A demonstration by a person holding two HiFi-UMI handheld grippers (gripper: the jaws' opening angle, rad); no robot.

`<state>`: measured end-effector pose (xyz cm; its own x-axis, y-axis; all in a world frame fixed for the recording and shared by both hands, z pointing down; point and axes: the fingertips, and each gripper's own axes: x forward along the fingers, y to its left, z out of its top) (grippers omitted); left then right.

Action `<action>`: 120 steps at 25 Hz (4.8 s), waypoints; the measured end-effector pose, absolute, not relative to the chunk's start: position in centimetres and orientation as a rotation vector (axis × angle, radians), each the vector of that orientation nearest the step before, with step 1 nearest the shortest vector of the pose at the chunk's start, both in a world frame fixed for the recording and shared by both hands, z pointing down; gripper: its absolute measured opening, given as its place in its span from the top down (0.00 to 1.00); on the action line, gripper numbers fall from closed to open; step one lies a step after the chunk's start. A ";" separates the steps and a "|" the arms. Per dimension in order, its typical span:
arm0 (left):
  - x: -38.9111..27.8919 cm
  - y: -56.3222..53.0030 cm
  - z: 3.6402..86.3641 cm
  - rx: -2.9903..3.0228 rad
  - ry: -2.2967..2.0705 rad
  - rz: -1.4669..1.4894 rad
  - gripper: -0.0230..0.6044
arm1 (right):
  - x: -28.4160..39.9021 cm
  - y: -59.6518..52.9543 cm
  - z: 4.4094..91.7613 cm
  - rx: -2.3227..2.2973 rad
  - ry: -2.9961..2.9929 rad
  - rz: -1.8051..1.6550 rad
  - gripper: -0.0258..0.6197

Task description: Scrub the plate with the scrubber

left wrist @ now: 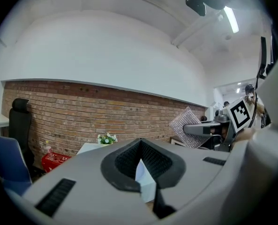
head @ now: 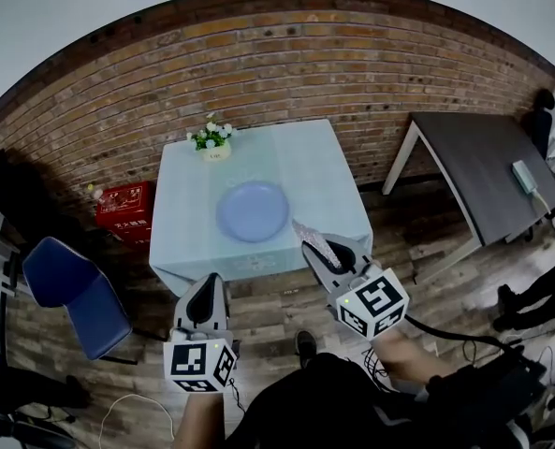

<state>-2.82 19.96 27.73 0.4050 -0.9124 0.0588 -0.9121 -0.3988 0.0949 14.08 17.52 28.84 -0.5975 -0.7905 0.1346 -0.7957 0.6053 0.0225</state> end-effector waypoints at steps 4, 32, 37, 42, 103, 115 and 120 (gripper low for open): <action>-2.0 16.7 27.7 2.531 -1.667 0.031 0.95 | 15.0 14.6 29.1 1.329 -2.705 0.081 0.87; -3.3 0.4 32.3 2.464 -1.676 0.133 0.95 | 14.7 0.4 33.3 1.319 -2.658 0.177 0.87; -4.9 -3.2 33.4 2.467 -1.620 0.160 0.94 | 12.9 -2.6 33.7 1.341 -2.608 0.199 0.87; -6.3 -6.3 35.4 2.457 -1.517 0.166 0.94 | 10.6 -5.2 35.2 1.328 -2.568 0.227 0.87; -6.0 -9.5 61.7 1.874 -1.346 0.510 0.80 | -2.7 -12.1 60.9 -0.066 -2.183 0.488 0.87; -6.4 -9.3 61.9 1.821 -1.437 0.549 0.86 | -2.6 -14.8 61.9 0.061 -2.185 0.375 0.86; -6.5 -9.3 61.8 1.806 -1.448 0.558 0.86 | -2.2 -15.7 62.3 0.172 -2.185 0.394 0.86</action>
